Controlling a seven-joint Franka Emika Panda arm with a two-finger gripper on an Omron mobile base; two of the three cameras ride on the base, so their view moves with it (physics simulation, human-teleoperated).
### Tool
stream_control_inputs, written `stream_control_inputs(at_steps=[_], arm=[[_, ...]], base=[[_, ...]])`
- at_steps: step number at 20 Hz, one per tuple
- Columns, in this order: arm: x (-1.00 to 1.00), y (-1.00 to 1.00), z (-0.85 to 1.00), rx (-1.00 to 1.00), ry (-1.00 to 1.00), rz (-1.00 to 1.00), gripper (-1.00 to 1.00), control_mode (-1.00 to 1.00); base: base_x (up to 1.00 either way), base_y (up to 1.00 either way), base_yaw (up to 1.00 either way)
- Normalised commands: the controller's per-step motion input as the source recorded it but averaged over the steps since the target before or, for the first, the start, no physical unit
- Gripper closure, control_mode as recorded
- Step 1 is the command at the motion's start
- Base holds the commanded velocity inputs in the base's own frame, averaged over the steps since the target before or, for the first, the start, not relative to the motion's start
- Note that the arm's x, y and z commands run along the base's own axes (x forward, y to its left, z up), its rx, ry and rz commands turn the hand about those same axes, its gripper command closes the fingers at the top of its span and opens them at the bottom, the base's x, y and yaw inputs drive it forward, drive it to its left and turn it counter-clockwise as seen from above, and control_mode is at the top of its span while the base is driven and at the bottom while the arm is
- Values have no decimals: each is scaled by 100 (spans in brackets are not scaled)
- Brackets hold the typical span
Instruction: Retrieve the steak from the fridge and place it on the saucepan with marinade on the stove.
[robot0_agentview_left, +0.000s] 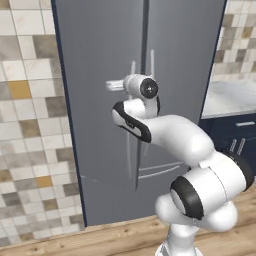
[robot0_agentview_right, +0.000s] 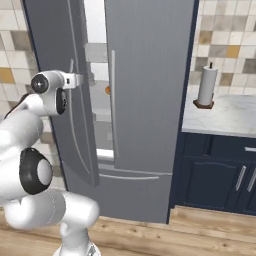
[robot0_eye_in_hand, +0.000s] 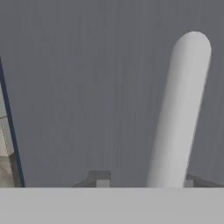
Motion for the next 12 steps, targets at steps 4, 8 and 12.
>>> stream_control_inputs(at_steps=[4, 8, 12], arm=[[-27, 100, 4, -12, 21, 0, 100, -100], [-21, 100, 0, -12, 17, 0, 100, -100], [-28, 100, 0, -13, 13, 0, 100, -100]], base=[[0, 0, 0], [0, 0, 0], [0, 0, 0]])
